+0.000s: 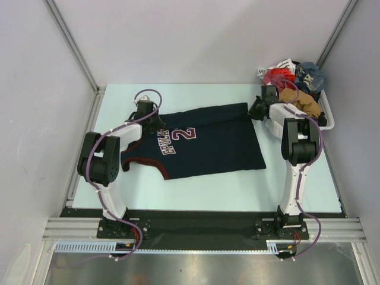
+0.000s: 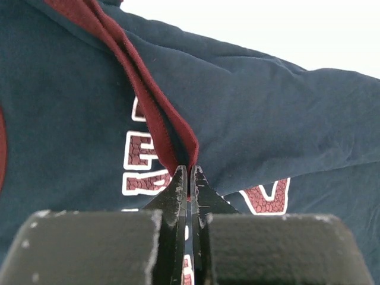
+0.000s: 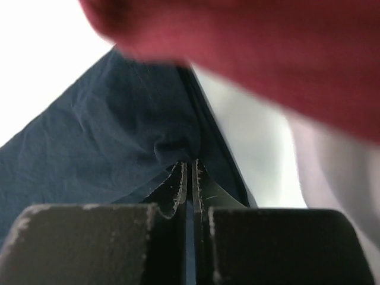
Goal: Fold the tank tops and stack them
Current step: Fold the tank top
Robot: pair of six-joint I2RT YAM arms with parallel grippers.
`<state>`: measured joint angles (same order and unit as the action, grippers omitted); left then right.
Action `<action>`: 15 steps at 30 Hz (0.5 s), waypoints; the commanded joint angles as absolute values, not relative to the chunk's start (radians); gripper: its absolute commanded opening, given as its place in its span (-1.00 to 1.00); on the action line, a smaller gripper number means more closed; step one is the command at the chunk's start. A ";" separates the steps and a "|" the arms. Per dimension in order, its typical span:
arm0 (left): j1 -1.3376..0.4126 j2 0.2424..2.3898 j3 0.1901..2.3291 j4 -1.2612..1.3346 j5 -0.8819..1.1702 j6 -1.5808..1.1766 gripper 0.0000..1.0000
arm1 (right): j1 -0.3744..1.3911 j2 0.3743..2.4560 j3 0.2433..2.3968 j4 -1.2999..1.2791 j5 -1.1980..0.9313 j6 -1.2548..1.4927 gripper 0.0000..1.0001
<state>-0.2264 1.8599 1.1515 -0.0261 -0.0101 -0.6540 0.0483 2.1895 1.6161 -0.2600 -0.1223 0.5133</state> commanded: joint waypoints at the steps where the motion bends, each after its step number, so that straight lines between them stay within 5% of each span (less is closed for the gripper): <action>1: -0.241 1.776 1.128 -0.014 -0.066 -0.649 -1.00 | 0.037 2.089 1.576 -0.252 -0.068 0.528 -1.00; 11: -0.242 1.773 1.078 -0.011 -0.081 -0.653 -0.99 | 0.035 2.069 1.509 -0.222 -0.068 0.534 -0.99; 15: -0.250 1.793 1.071 -0.015 -0.087 -0.663 -0.92 | 0.038 2.075 1.493 -0.222 -0.061 0.538 -0.80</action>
<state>-0.2420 1.7992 1.0832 -0.0238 -0.0513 -0.6552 0.0448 2.1193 1.5105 -0.2249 -0.1081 0.5236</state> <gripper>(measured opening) 0.031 0.079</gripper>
